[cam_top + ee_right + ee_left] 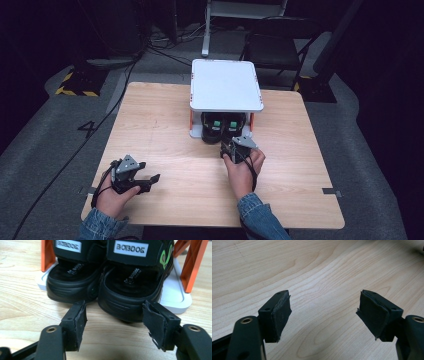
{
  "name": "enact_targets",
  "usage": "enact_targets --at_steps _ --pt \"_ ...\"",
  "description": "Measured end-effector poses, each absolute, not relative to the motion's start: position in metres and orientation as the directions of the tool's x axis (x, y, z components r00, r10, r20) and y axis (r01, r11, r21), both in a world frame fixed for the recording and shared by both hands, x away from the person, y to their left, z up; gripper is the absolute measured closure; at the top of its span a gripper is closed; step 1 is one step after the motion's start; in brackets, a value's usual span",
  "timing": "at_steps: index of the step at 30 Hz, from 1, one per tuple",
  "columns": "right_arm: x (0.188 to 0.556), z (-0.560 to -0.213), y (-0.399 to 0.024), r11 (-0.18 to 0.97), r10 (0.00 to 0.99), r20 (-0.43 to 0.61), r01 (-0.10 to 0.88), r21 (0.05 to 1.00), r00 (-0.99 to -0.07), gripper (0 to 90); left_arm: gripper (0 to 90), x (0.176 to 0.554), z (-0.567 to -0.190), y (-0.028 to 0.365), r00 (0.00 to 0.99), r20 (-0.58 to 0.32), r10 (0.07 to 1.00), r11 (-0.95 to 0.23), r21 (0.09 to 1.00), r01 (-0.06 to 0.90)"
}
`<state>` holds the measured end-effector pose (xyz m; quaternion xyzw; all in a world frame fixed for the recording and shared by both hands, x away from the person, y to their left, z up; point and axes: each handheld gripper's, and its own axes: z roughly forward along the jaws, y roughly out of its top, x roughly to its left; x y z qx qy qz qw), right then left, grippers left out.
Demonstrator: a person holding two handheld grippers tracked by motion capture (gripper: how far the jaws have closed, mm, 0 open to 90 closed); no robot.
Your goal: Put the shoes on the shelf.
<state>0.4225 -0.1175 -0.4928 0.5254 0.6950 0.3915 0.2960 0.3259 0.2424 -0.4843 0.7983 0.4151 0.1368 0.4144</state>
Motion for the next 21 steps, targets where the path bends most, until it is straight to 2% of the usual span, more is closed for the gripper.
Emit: enact_targets --at_steps 4,7,21 --pt "0.431 -0.491 -0.126 0.157 0.965 -0.024 0.498 0.853 -0.262 45.4 26.0 0.325 -0.485 0.242 0.619 -0.122 0.775 -0.317 0.773 0.55" --pt "0.436 -0.491 -0.131 0.144 0.962 0.001 0.513 0.846 -0.272 43.2 26.0 0.324 -0.485 0.242 0.619 -0.125 0.775 -0.315 0.773 0.551" --pt "0.45 -0.493 -0.132 0.169 0.955 -0.019 0.49 0.855 -0.297 42.0 25.9 0.327 -0.485 0.231 0.643 -0.107 0.758 -0.346 0.77 0.537"
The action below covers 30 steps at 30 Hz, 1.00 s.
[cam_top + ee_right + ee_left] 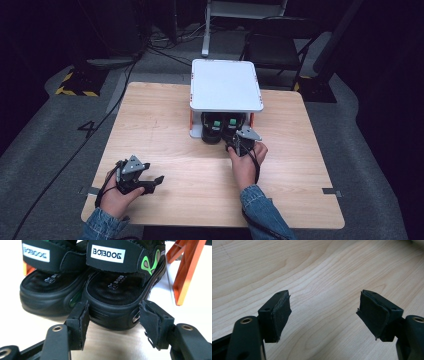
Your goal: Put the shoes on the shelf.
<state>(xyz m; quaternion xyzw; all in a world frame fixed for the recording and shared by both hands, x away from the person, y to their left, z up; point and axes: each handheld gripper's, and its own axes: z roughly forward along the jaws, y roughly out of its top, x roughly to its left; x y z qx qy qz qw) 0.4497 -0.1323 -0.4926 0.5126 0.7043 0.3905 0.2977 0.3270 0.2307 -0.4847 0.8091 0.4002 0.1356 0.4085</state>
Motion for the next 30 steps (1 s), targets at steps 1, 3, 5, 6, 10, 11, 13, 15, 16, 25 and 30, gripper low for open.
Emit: enact_targets --at_steps 1,3,5,6,10,11,13,15,16,25,30 --pt "0.45 -0.493 -0.132 0.169 0.955 -0.019 0.49 0.855 -0.297 42.0 25.9 0.327 -0.485 0.231 0.643 -0.107 0.758 -0.346 0.77 0.537" --pt "0.457 -0.495 -0.132 0.164 0.955 -0.017 0.478 0.863 -0.298 41.7 25.9 0.327 -0.485 0.232 0.643 -0.103 0.759 -0.349 0.768 0.536" --pt "0.466 -0.496 -0.131 0.166 0.955 -0.017 0.484 0.859 -0.296 38.0 25.9 0.328 -0.485 0.232 0.638 -0.111 0.762 -0.344 0.766 0.543" --pt "0.469 -0.496 -0.131 0.166 0.954 -0.015 0.485 0.859 -0.299 37.3 25.9 0.328 -0.486 0.232 0.638 -0.109 0.762 -0.344 0.766 0.542" --pt "0.479 -0.496 -0.131 0.15 0.952 0.005 0.482 0.863 -0.305 35.8 25.9 0.328 -0.487 0.233 0.64 -0.111 0.76 -0.346 0.765 0.544" --pt "0.481 -0.496 -0.131 0.15 0.953 0.004 0.48 0.864 -0.304 35.7 25.9 0.328 -0.487 0.233 0.64 -0.112 0.761 -0.345 0.765 0.544" --pt "0.49 -0.496 -0.13 0.166 0.952 -0.017 0.47 0.867 -0.305 35.7 25.9 0.327 -0.487 0.234 0.636 -0.115 0.763 -0.34 0.765 0.547" --pt "0.494 -0.496 -0.13 0.165 0.953 -0.018 0.47 0.867 -0.303 35.7 26.0 0.328 -0.487 0.235 0.636 -0.114 0.763 -0.34 0.766 0.545" --pt "0.499 -0.494 -0.131 0.163 0.951 -0.007 0.485 0.859 -0.308 35.6 25.9 0.327 -0.487 0.235 0.637 -0.115 0.762 -0.338 0.768 0.544" --pt "0.464 -0.487 -0.133 0.137 0.945 0.028 0.473 0.87 -0.325 41.3 26.0 0.33 -0.487 0.233 0.639 -0.113 0.761 -0.34 0.769 0.541" --pt "0.436 -0.495 -0.111 0.143 0.924 0.061 0.49 0.86 -0.377 41.2 26.0 0.328 -0.486 0.231 0.641 -0.109 0.76 -0.343 0.77 0.537"
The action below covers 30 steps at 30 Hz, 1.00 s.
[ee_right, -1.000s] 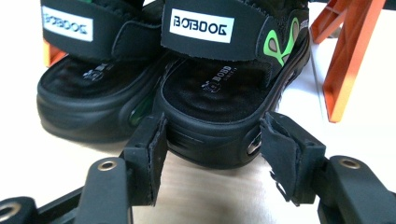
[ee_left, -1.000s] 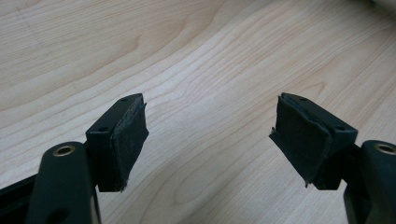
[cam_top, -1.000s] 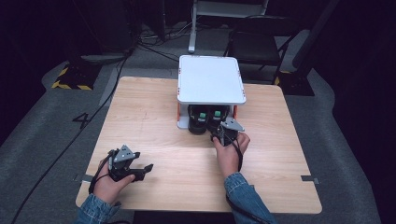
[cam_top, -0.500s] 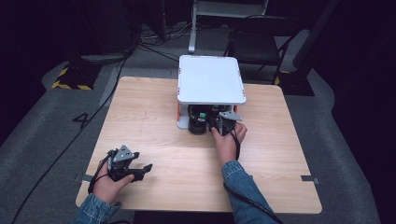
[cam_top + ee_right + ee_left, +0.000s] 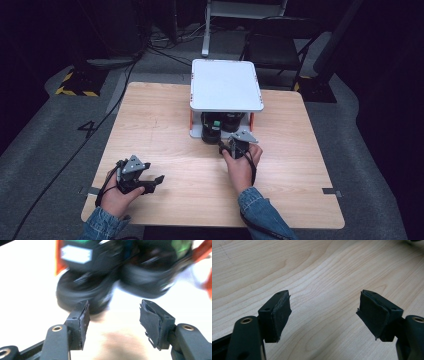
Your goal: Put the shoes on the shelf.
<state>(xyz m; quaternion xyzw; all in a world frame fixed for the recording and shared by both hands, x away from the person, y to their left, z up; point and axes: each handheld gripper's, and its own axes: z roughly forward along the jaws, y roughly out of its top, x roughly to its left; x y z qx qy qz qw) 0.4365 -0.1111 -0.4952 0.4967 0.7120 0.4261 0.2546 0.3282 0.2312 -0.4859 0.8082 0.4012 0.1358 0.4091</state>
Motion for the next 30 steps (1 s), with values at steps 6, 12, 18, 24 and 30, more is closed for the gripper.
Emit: enact_targets --at_steps 6,12,18,24,30 --pt "0.437 -0.5 -0.082 0.159 0.916 0.049 0.472 0.867 -0.398 40.1 26.0 0.327 -0.487 0.235 0.638 -0.116 0.762 -0.338 0.768 0.544" --pt "0.452 -0.499 -0.07 0.192 0.938 -0.032 0.44 0.877 -0.346 43.6 26.0 0.324 -0.488 0.239 0.633 -0.114 0.766 -0.335 0.769 0.544" --pt "0.466 -0.5 -0.075 0.14 0.951 0.01 0.46 0.877 -0.308 45.9 26.0 0.323 -0.488 0.241 0.626 -0.114 0.771 -0.33 0.769 0.548" --pt "0.482 -0.498 -0.079 0.146 0.956 -0.003 0.465 0.873 -0.293 48.0 26.0 0.323 -0.489 0.242 0.627 -0.111 0.771 -0.336 0.765 0.549" --pt "0.485 -0.498 -0.083 0.157 0.948 -0.01 0.442 0.883 -0.318 47.0 26.0 0.323 -0.489 0.241 0.626 -0.115 0.771 -0.331 0.767 0.549"
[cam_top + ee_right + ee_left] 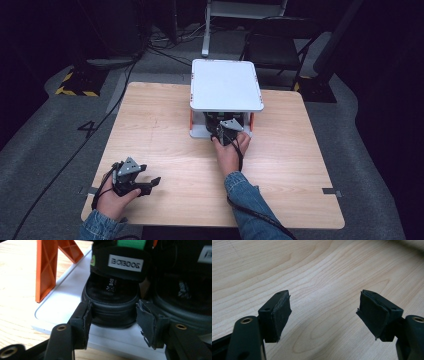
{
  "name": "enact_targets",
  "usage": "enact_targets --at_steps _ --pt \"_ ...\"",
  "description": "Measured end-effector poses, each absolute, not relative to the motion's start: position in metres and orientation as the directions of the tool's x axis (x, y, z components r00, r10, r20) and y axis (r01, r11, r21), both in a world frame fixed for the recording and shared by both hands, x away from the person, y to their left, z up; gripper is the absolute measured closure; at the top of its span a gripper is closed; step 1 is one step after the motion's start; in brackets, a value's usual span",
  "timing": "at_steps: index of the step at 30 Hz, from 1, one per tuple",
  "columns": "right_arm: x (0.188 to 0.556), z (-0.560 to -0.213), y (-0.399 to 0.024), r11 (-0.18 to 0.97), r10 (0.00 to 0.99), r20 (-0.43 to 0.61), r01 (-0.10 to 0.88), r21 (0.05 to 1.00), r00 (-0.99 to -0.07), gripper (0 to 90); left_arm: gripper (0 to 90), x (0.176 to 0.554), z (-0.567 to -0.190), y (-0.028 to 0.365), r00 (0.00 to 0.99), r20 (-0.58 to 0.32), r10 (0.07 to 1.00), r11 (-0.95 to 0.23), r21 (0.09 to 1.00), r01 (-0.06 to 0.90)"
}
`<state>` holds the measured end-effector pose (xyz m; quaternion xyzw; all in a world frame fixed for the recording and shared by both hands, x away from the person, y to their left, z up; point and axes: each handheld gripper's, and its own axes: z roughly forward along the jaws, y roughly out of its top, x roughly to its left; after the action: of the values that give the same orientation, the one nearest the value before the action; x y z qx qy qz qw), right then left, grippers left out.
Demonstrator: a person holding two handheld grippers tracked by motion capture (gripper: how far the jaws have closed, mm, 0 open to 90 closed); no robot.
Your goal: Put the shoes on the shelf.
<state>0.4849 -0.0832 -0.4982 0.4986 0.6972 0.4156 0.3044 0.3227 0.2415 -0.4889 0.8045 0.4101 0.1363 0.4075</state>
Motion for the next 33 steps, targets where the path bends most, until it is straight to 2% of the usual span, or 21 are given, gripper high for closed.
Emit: enact_targets --at_steps 5,13,22,29,33 --pt "0.473 -0.488 -0.103 0.127 0.933 0.039 0.428 0.895 -0.358 43.0 26.0 0.324 -0.488 0.241 0.625 -0.114 0.772 -0.329 0.769 0.548" --pt "0.438 -0.453 -0.163 0.154 0.91 0.015 0.371 0.916 -0.414 38.4 25.9 0.323 -0.487 0.245 0.61 -0.112 0.784 -0.319 0.771 0.552" --pt "0.413 -0.425 -0.201 0.155 0.88 0.029 0.345 0.926 -0.474 35.7 25.5 0.318 -0.484 0.253 0.589 -0.086 0.803 -0.319 0.773 0.548" --pt "0.407 -0.411 -0.235 0.246 0.818 0.002 0.353 0.903 -0.575 35.7 23.8 0.314 -0.481 0.262 0.561 -0.074 0.824 -0.306 0.776 0.552" --pt "0.403 -0.407 -0.26 0.259 0.823 -0.012 0.356 0.898 -0.568 34.4 23.4 0.315 -0.481 0.266 0.552 -0.074 0.831 -0.301 0.774 0.557"
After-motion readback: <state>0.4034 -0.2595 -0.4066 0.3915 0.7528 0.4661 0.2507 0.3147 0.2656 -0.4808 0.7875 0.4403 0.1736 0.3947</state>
